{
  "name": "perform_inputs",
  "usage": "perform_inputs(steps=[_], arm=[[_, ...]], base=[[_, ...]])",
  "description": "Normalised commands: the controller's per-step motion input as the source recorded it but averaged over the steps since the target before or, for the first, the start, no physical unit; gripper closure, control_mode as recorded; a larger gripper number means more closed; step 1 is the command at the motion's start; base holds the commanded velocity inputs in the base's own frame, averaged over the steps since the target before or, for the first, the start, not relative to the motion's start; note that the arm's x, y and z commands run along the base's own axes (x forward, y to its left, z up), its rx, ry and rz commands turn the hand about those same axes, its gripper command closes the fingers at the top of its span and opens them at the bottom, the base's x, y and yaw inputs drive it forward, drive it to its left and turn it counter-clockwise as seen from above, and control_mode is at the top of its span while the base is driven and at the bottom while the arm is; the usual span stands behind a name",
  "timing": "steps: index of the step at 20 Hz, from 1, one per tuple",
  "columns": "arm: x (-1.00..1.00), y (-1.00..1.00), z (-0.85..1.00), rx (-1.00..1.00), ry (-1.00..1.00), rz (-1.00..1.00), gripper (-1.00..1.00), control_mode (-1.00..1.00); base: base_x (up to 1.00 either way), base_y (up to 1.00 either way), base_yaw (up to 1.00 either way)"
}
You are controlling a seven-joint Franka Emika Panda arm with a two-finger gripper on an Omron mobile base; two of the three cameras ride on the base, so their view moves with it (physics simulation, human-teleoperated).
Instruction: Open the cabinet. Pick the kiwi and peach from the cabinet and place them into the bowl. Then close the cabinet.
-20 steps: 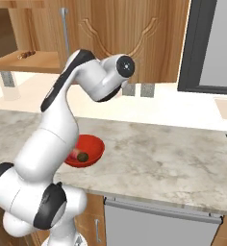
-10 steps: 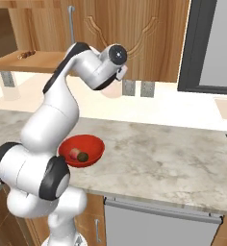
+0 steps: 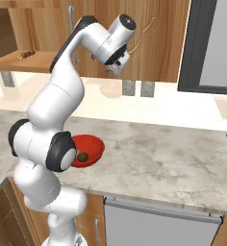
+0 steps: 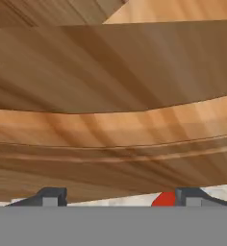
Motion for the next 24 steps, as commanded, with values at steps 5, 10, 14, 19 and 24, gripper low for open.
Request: perform_inputs(steps=[5, 10, 14, 19, 24], arm=[[0.13, 0.0, -0.05, 0.0, -0.05, -0.03, -1.0, -1.0], [-0.54, 0.0, 0.0, 0.0, -0.34, -0.09, -1.0, -1.0], [-1.0, 0.0, 0.0, 0.0, -0.53, -0.09, -1.0, -1.0], [-0.9, 0.0, 0.0, 0.0, -0.43, -0.12, -1.0, -1.0], [-0.66, 0.04, -0.01, 0.0, -0.16, -0.11, -1.0, -1.0]], base=[[0.0, 0.0, 0.0], [0.0, 0.0, 0.0], [0.0, 0.0, 0.0], [0.0, 0.0, 0.0], [0.0, 0.0, 0.0]])
